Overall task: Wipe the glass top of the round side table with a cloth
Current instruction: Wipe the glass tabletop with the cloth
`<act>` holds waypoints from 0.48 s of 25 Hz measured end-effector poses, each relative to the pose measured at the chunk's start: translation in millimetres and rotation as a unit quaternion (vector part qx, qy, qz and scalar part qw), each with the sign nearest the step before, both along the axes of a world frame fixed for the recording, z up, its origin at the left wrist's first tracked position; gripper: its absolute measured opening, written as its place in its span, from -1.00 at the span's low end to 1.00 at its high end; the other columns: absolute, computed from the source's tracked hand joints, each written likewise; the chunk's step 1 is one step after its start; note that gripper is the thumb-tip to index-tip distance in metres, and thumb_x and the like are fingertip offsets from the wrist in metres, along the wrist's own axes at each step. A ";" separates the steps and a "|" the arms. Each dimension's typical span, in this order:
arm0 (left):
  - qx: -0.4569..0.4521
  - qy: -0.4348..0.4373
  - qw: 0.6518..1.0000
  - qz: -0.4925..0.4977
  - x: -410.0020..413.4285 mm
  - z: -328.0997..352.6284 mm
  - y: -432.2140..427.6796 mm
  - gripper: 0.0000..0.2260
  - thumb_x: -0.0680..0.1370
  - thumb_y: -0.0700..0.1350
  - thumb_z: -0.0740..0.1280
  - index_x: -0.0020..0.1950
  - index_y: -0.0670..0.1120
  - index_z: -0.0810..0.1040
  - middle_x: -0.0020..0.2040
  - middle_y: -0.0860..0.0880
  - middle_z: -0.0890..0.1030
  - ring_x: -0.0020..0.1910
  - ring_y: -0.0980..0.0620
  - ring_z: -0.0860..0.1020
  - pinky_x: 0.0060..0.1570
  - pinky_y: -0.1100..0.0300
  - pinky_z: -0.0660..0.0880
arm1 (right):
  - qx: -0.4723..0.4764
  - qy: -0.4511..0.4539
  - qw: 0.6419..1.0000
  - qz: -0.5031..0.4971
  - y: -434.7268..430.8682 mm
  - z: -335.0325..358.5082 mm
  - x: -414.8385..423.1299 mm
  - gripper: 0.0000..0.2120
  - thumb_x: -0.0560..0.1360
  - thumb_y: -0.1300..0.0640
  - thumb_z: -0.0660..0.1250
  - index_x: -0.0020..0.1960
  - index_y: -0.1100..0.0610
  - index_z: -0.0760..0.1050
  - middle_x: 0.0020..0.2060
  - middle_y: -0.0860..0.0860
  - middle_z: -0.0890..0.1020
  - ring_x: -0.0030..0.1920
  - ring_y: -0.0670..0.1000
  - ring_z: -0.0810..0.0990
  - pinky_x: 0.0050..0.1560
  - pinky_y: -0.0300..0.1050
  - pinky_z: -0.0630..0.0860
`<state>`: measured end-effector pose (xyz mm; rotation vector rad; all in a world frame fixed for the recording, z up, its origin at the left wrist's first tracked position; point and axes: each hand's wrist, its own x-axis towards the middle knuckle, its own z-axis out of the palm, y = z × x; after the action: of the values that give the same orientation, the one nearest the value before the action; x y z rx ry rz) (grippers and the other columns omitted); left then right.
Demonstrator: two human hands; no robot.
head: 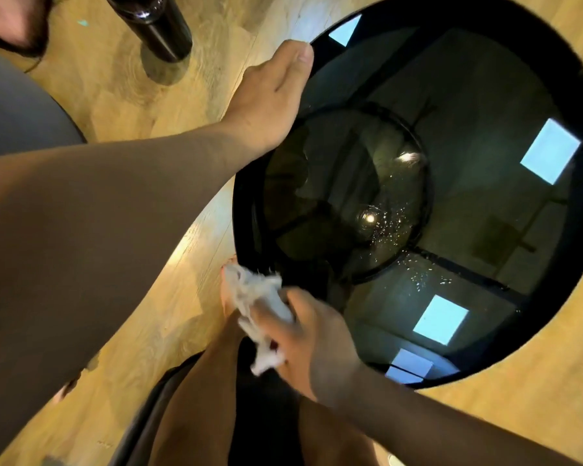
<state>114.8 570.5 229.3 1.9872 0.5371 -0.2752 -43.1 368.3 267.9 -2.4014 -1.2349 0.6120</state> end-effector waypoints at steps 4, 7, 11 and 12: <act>0.005 0.000 1.000 -0.004 -2.5 -0.1 -2.1 -0.76 0.68 0.11 -0.07 0.03 0.07 0.33 -0.29 0.11 0.35 -0.30 0.16 0.35 -0.21 0.19 0.39 | -0.012 -0.073 0.990 0.116 -2.0 -7.6 52.7 -0.63 0.38 -0.11 0.38 0.14 -0.01 0.52 -0.11 0.12 0.54 -0.17 0.16 0.52 -0.29 -0.09 0.32; 0.021 -0.004 1.000 0.004 -5.7 1.5 -0.9 -0.77 0.68 0.10 -0.05 0.01 0.04 0.32 -0.26 0.09 0.35 -0.32 0.19 0.34 -0.27 0.24 0.34 | -0.009 -0.161 0.981 -0.111 42.3 -11.2 133.8 -0.62 0.36 -0.08 0.37 0.13 0.02 0.53 -0.06 0.11 0.54 -0.11 0.14 0.53 -0.37 -0.13 0.29; 0.007 0.021 0.999 0.032 -3.8 -4.0 -3.5 -0.71 0.66 0.09 0.00 0.03 0.00 0.45 -0.05 0.01 0.43 -0.11 0.09 0.41 -0.11 0.18 0.36 | -0.019 -0.146 0.941 -0.304 70.0 -16.8 120.7 -0.49 0.25 0.08 0.49 0.19 0.02 0.52 0.03 0.09 0.55 -0.06 0.09 0.50 -0.36 -0.15 0.41; 0.015 0.026 0.999 0.036 -3.2 -4.6 -4.0 -0.72 0.65 0.09 0.00 -0.05 0.04 0.44 -0.10 0.04 0.40 -0.15 0.10 0.36 -0.12 0.20 0.31 | -0.015 -0.122 0.950 -0.286 60.4 -15.8 89.7 -0.46 0.23 0.06 0.52 0.20 0.02 0.51 0.04 0.09 0.55 -0.08 0.10 0.50 -0.35 -0.17 0.38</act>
<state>111.5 566.5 224.7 1.9903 0.6474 -0.2762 46.6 428.7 252.1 -2.7386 -0.5444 0.1579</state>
